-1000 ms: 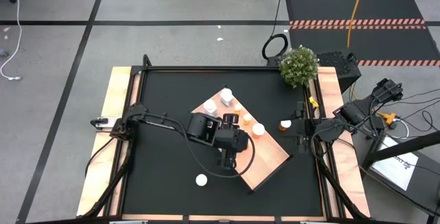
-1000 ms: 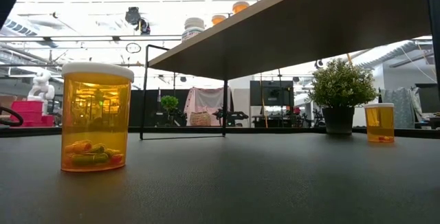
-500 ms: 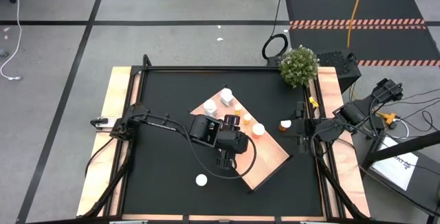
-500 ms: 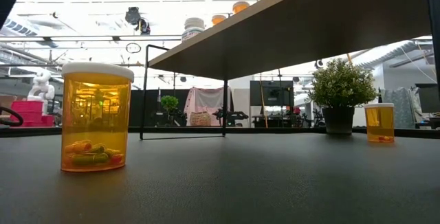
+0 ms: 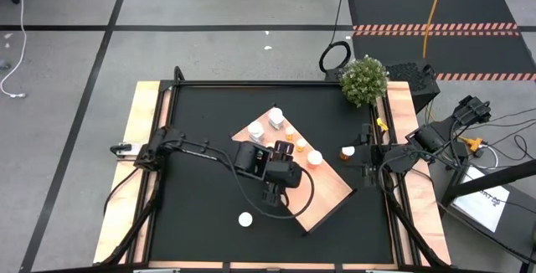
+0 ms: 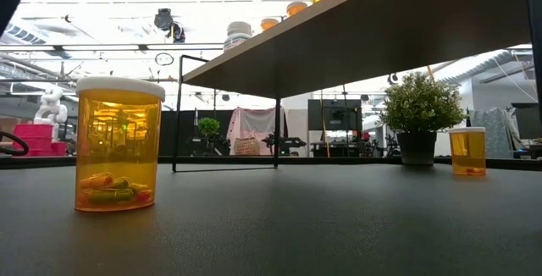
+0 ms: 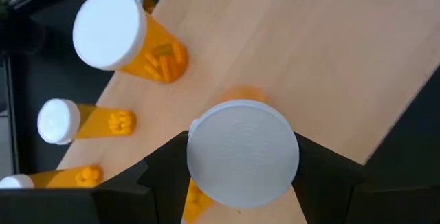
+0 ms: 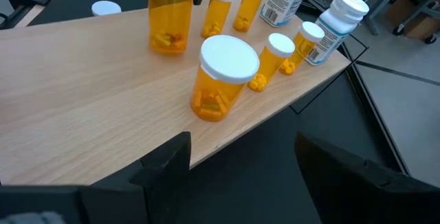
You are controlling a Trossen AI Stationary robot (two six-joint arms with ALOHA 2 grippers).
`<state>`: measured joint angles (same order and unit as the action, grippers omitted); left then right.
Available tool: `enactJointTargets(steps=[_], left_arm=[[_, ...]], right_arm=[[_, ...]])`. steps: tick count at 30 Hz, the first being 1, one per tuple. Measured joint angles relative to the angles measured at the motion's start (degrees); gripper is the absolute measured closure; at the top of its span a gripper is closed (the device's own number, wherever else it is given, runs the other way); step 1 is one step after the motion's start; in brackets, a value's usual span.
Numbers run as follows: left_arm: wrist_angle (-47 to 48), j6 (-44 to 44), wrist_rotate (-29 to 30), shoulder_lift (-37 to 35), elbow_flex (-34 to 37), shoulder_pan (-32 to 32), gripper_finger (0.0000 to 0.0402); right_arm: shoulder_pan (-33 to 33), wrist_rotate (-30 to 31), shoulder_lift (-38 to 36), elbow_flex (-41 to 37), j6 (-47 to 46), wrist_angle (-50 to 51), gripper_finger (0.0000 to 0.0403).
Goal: Pick and place medicine bottles onto shelf by color
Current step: Put the large orange pill bottle on the shelf aligned with the other large orange pill bottle
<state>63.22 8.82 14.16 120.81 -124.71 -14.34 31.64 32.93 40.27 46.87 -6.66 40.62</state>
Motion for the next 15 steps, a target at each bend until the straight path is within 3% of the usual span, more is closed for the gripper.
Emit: enactJointTargets(steps=[6, 15], left_arm=[[-0.47, 0.36, 0.28, -0.17, 1.18, -0.16, 0.0177], [-0.25, 0.49, 1.33, -0.07, 1.4, -0.16, 0.0136]], right_arm=[[0.01, -0.01, 0.0, 0.0, 0.0, 0.02, 0.0147], [0.0, -0.02, 0.02, 0.0, 0.0, 0.04, 0.0147]])
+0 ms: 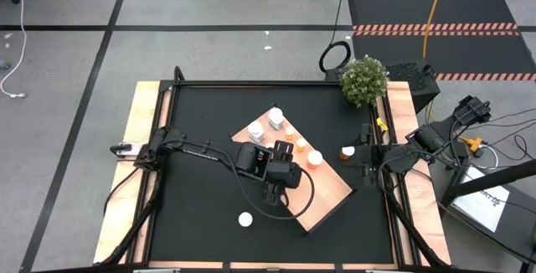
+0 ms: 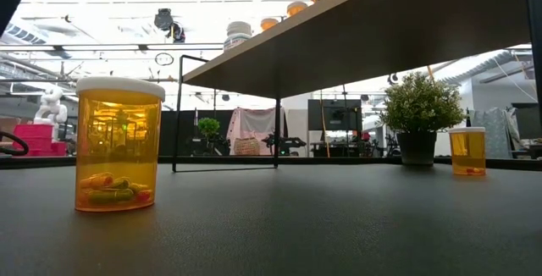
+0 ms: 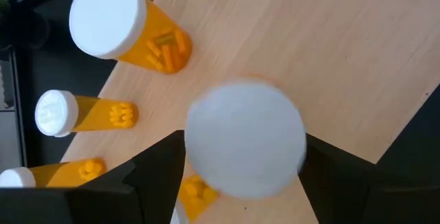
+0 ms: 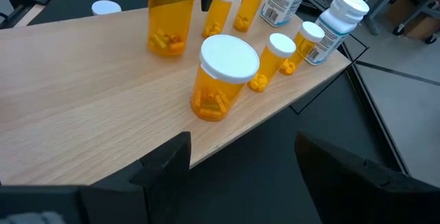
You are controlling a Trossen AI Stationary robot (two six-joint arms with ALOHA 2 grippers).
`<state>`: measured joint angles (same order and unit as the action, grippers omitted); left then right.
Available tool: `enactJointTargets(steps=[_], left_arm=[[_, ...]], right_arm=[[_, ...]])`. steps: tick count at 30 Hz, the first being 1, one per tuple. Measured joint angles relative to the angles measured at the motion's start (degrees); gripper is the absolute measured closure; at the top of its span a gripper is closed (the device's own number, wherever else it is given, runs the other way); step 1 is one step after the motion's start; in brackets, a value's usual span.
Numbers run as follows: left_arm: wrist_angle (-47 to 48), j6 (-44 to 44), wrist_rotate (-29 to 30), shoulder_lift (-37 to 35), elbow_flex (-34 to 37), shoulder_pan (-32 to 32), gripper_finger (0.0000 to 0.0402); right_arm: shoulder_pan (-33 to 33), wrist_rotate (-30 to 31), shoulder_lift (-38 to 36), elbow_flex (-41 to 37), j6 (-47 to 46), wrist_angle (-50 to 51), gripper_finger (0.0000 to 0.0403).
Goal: Pick and place medicine bottles onto shelf by color
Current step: Put the large orange pill bottle on the shelf aligned with the other large orange pill bottle
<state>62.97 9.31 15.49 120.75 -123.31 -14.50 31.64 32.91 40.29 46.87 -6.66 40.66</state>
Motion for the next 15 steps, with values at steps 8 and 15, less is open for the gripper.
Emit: enactJointTargets(steps=[8, 15], left_arm=[[-0.49, 0.45, 0.46, 0.0, 0.0, -0.3, 0.0138], [-2.94, 0.48, 0.93, -0.28, -0.17, -1.45, 0.016]], right_arm=[[0.02, 0.0, -0.02, 0.0, 0.0, 0.0, 0.0147], [0.0, 0.0, -0.02, 0.0, -0.05, 0.0, 0.0147]])
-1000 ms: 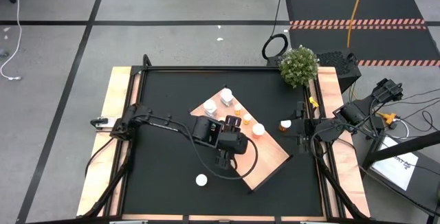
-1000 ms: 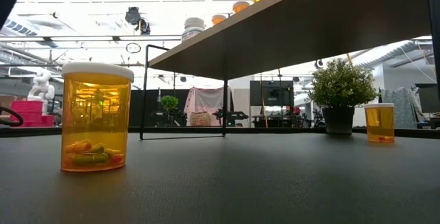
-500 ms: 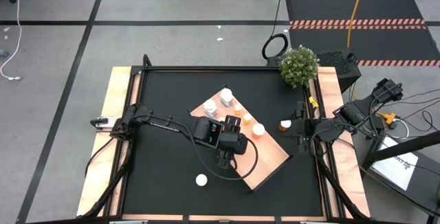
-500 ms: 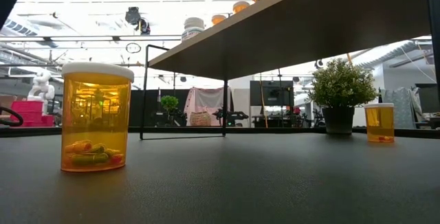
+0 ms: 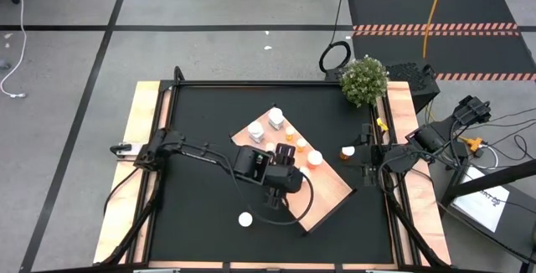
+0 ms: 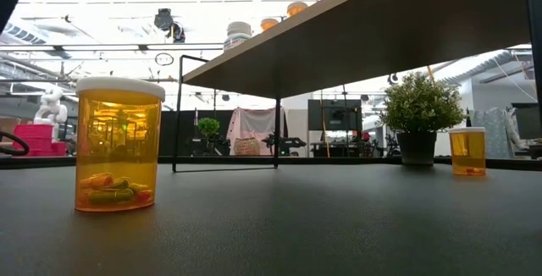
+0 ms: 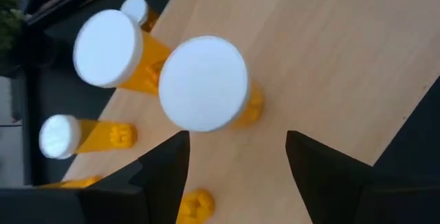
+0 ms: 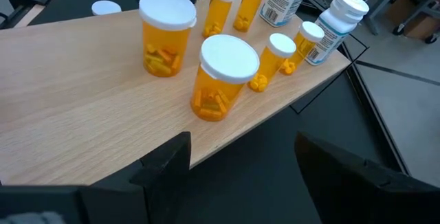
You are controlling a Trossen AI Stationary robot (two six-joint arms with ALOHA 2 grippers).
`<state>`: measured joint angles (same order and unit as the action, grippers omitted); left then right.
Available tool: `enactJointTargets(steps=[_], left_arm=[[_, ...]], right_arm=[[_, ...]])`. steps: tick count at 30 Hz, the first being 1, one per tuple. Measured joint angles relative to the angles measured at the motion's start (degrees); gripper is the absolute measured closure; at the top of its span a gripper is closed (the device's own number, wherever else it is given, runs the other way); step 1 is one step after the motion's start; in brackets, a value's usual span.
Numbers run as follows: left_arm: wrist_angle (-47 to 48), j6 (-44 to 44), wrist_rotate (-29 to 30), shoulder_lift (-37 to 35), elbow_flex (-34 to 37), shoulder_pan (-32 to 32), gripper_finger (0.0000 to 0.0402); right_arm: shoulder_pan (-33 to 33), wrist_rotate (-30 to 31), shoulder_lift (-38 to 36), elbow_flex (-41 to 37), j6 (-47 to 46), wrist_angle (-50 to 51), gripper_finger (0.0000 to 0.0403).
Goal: Pick and place medicine bottles onto shelf by color
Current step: Put the large orange pill bottle on the shelf aligned with the other large orange pill bottle
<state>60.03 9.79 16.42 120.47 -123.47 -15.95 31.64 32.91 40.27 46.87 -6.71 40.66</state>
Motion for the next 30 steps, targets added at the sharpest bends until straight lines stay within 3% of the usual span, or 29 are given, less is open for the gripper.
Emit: enactJointTargets(steps=[7, 12, 17, 23, 30], left_arm=[[1.4, -8.88, 7.94, -1.82, -5.96, -3.79, 0.0163], [5.16, -16.85, 15.87, -2.19, -6.41, -8.01, 0.0163], [13.54, -26.73, 22.57, -2.3, -5.28, -11.39, 0.0163], [12.79, -29.86, 25.56, -2.26, -1.81, -15.41, 0.0163], [12.3, -32.85, 27.49, -2.21, 2.63, -18.56, 0.0163]], right_arm=[[0.01, -0.13, 0.03, 0.0, -0.48, -0.27, 0.0147], [0.0, 0.11, 1.12, 0.0, -4.64, -5.85, 0.0157], [0.35, -2.72, 6.9, -1.09, -8.05, -14.75, 0.0197], [0.35, -4.72, 18.06, -1.12, -5.78, -26.99, 0.0258], [0.35, -4.7, 24.38, -1.14, -10.15, -29.46, 0.0308]])
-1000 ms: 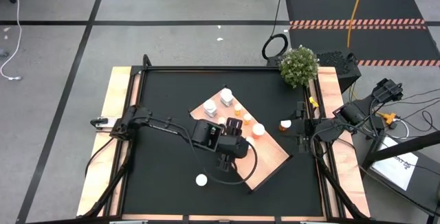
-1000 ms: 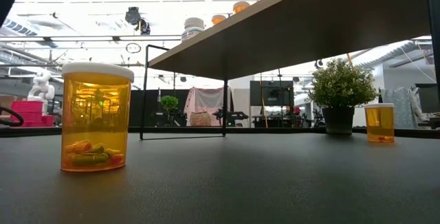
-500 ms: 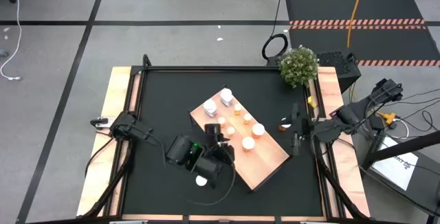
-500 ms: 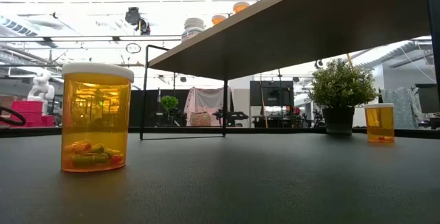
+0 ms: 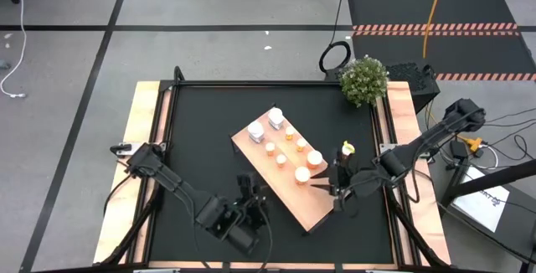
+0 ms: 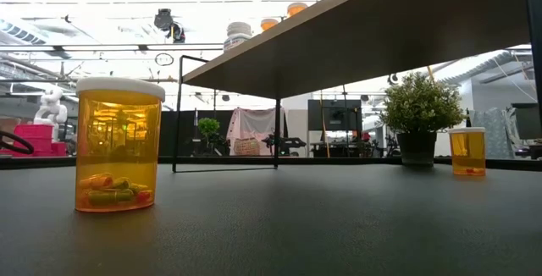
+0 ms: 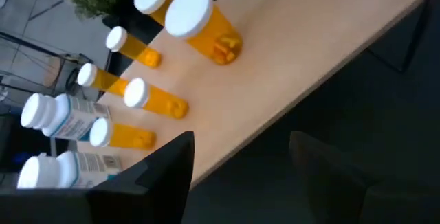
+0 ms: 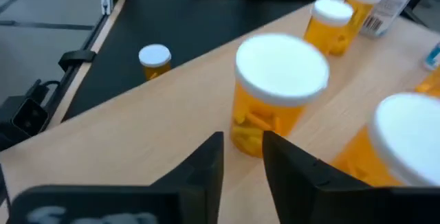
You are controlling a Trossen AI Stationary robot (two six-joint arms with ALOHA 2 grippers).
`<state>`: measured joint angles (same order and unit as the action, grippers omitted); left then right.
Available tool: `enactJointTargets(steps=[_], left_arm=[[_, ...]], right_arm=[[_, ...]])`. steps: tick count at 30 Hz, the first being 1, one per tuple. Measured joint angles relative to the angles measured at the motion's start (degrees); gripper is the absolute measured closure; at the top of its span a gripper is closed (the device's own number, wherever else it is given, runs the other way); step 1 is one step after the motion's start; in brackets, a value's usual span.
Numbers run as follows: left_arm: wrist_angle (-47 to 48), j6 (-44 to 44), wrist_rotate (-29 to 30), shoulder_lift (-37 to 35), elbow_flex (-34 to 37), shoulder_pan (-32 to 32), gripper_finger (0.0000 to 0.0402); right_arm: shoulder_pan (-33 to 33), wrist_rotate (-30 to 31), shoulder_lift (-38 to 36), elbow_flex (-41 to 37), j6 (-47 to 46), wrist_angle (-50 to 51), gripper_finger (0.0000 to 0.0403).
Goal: Pick and place medicine bottles onto shelf by color
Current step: Put the large orange pill bottle on the shelf aligned with the other large orange pill bottle
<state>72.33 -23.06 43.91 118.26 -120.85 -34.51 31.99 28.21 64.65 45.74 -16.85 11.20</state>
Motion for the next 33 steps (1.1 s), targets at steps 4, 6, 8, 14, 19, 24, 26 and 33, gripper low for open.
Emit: enactJointTargets(steps=[4, 6, 8, 14, 19, 24, 26, 33], left_arm=[[-0.06, -2.84, 0.36, -0.1, 2.76, -0.97, 0.0163], [-0.02, -4.15, 1.15, -0.06, 3.97, -1.01, 0.0163], [-0.03, -5.38, 1.55, -0.06, 4.78, -0.94, 0.0163], [0.15, -7.52, 1.57, -0.06, 6.02, -1.0, 0.0163], [0.13, -7.51, 1.57, -0.06, 6.04, -1.0, 0.0163], [0.02, -7.7, 1.61, -0.06, 6.04, -0.71, 0.0163], [-0.06, -7.72, 1.61, -0.06, 6.04, -0.5, 0.0163], [-0.11, -7.94, 1.63, -0.05, 6.04, -0.41, 0.0163]], right_arm=[[-0.12, 0.09, 1.34, 0.0, -1.1, -0.05, 0.0325], [-0.66, 0.09, 1.85, 0.0, -1.11, -0.22, 0.0332], [-1.3, 0.08, 2.22, 0.0, -1.12, -0.24, 0.0336], [-2.4, -0.32, 2.83, 0.0, -0.96, -0.28, 0.0342], [-3.07, -1.51, 3.03, 0.0, 0.17, -1.7, 0.0342], [-3.84, -3.1, 3.94, 0.02, 2.33, -4.45, 0.0342], [-4.24, -3.05, 4.53, 0.02, 2.63, -4.84, 0.0342], [-4.92, -3.04, 5.5, 0.04, 2.99, -5.4, 0.0342]])
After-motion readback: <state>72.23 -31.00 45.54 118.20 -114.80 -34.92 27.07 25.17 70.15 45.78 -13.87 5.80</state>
